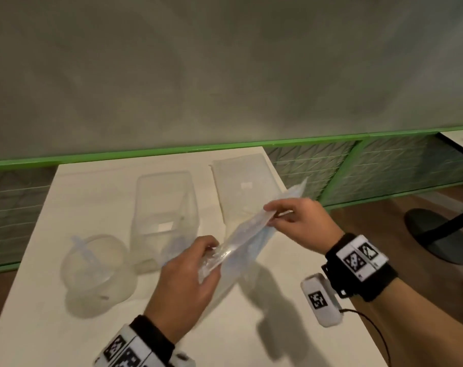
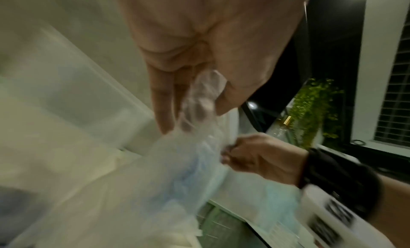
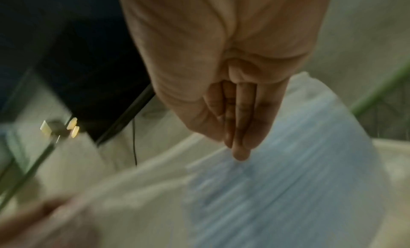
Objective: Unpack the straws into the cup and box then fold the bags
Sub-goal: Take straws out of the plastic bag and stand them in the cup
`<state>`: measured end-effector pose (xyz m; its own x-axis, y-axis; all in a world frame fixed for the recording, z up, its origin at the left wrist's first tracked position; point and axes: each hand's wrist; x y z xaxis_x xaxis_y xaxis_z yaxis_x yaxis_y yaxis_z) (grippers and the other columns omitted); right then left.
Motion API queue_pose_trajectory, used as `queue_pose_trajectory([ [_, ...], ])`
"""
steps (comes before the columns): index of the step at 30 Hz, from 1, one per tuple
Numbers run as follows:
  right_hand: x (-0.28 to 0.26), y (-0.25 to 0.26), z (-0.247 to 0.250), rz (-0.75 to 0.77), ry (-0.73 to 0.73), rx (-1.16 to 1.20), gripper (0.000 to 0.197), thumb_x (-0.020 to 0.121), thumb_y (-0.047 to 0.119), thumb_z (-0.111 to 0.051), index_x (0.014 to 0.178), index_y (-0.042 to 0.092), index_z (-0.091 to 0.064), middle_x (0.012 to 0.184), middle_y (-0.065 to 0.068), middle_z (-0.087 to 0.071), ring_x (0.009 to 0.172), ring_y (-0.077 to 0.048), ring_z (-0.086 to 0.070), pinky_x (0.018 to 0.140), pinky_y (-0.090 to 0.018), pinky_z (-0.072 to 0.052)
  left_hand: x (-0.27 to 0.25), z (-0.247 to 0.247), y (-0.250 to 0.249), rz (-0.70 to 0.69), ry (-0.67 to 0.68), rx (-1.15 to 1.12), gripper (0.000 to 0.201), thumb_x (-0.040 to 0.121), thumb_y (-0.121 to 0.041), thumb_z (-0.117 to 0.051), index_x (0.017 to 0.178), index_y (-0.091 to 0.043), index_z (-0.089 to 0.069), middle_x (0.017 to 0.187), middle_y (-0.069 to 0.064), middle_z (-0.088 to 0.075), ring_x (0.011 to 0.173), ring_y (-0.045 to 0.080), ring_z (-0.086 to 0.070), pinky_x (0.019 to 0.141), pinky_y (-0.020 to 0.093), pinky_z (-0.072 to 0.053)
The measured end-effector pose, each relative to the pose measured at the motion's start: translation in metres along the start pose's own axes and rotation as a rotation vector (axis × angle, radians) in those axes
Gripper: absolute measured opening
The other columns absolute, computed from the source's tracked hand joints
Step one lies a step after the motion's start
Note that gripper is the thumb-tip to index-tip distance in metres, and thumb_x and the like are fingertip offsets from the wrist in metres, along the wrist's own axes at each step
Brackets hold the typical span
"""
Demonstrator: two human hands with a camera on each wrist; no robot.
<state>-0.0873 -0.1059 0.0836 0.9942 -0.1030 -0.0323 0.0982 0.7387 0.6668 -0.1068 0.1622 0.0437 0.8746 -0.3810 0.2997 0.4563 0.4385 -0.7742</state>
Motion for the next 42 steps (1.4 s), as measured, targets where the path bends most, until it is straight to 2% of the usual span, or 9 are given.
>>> queue_pose_trajectory([
  [4, -0.034, 0.011, -0.043, 0.139, -0.041, -0.223, 0.009, 0.085, 0.029, -0.074, 0.087, 0.021, -0.079, 0.078, 0.006, -0.074, 0.071, -0.006, -0.064, 0.065, -0.023, -0.047, -0.045, 0.047, 0.026, 0.052, -0.11, -0.098, 0.017, 0.088, -0.019, -0.069, 0.094, -0.034, -0.064, 0.079, -0.018, -0.067, 0.067, 0.003, -0.064, 0.06, 0.007, -0.049],
  [7, -0.05, 0.011, -0.09, 0.131, -0.01, -0.279, 0.013, 0.085, 0.032, -0.074, 0.084, 0.019, -0.079, 0.071, 0.004, -0.055, 0.066, -0.014, -0.051, 0.061, -0.028, -0.035, -0.073, 0.07, 0.044, 0.068, -0.139, -0.1, 0.021, 0.085, -0.014, -0.07, 0.095, -0.032, -0.069, 0.083, -0.017, -0.071, 0.073, 0.005, -0.069, 0.063, 0.018, -0.055],
  [12, -0.069, 0.028, -0.141, 0.105, 0.005, -0.265, 0.013, 0.086, 0.029, -0.072, 0.088, 0.017, -0.077, 0.079, 0.003, -0.05, 0.073, -0.017, -0.053, 0.065, -0.03, -0.039, -0.106, 0.094, 0.066, 0.196, -0.13, -0.127, 0.037, 0.084, 0.001, -0.075, 0.082, -0.035, -0.071, 0.073, -0.014, -0.072, 0.066, 0.005, -0.07, 0.068, 0.014, -0.053],
  [18, -0.095, 0.111, -0.167, 0.486, 0.096, -0.045, 0.028, 0.085, 0.032, -0.072, 0.111, 0.023, -0.068, 0.104, 0.01, -0.061, 0.076, 0.018, -0.047, 0.075, -0.014, -0.038, -0.124, 0.109, 0.073, 0.199, -0.185, -0.156, 0.03, 0.086, -0.009, -0.074, 0.087, -0.039, -0.071, 0.078, -0.021, -0.073, 0.069, 0.005, -0.069, 0.068, 0.027, -0.058],
  [21, -0.1, 0.143, -0.184, 0.583, 0.097, 0.059, 0.025, 0.087, 0.038, -0.068, 0.105, 0.02, -0.069, 0.099, 0.011, -0.068, 0.064, 0.012, -0.052, 0.07, -0.009, -0.04, -0.126, 0.109, 0.072, 0.182, -0.206, -0.169, 0.018, 0.087, -0.015, -0.076, 0.09, -0.032, -0.075, 0.078, -0.017, -0.073, 0.069, 0.008, -0.07, 0.066, 0.029, -0.058],
  [25, -0.094, 0.15, -0.195, 0.542, 0.112, 0.186, 0.012, 0.09, 0.027, -0.07, 0.092, 0.016, -0.072, 0.082, 0.007, -0.07, 0.054, -0.007, -0.064, 0.059, -0.019, -0.05, -0.126, 0.105, 0.068, 0.211, -0.229, -0.16, 0.017, 0.086, -0.002, -0.074, 0.086, -0.019, -0.077, 0.072, -0.01, -0.072, 0.066, 0.011, -0.072, 0.062, 0.03, -0.059],
  [32, -0.071, 0.116, -0.184, 0.305, 0.148, 0.105, 0.005, 0.088, 0.012, -0.07, 0.084, 0.009, -0.072, 0.073, 0.001, -0.069, 0.049, -0.009, -0.063, 0.062, -0.019, -0.049, -0.116, 0.107, 0.073, 0.236, -0.301, -0.076, 0.02, 0.085, -0.014, -0.077, 0.079, -0.032, -0.071, 0.075, -0.018, -0.07, 0.066, 0.006, -0.065, 0.065, 0.021, -0.051],
  [37, -0.053, 0.052, -0.152, 0.161, 0.084, -0.05, 0.008, 0.088, 0.014, -0.069, 0.08, 0.017, -0.07, 0.054, 0.017, -0.057, 0.043, -0.006, -0.061, 0.059, -0.006, -0.04, -0.113, 0.117, 0.085, 0.421, -0.396, -0.178, 0.012, 0.089, -0.008, -0.073, 0.081, -0.017, -0.072, 0.068, -0.007, -0.068, 0.049, 0.011, -0.063, 0.053, 0.015, -0.046],
  [42, -0.044, -0.002, -0.108, 0.048, -0.02, -0.142, 0.011, 0.088, 0.017, -0.069, 0.079, 0.024, -0.067, 0.062, 0.014, -0.062, 0.04, -0.004, -0.059, 0.058, -0.015, -0.043, -0.124, 0.132, 0.105, 0.54, -0.493, -0.238, 0.013, 0.091, -0.006, -0.07, 0.082, -0.016, -0.07, 0.076, -0.007, -0.071, 0.056, 0.022, -0.071, 0.051, 0.017, -0.051],
])
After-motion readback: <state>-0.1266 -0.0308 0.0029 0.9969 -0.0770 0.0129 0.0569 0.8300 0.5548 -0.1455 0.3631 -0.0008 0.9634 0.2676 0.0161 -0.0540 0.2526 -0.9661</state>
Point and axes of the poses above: each hand's wrist, its own x-axis towards the middle knuckle, its own z-axis out of the back of the hand, y = z × x
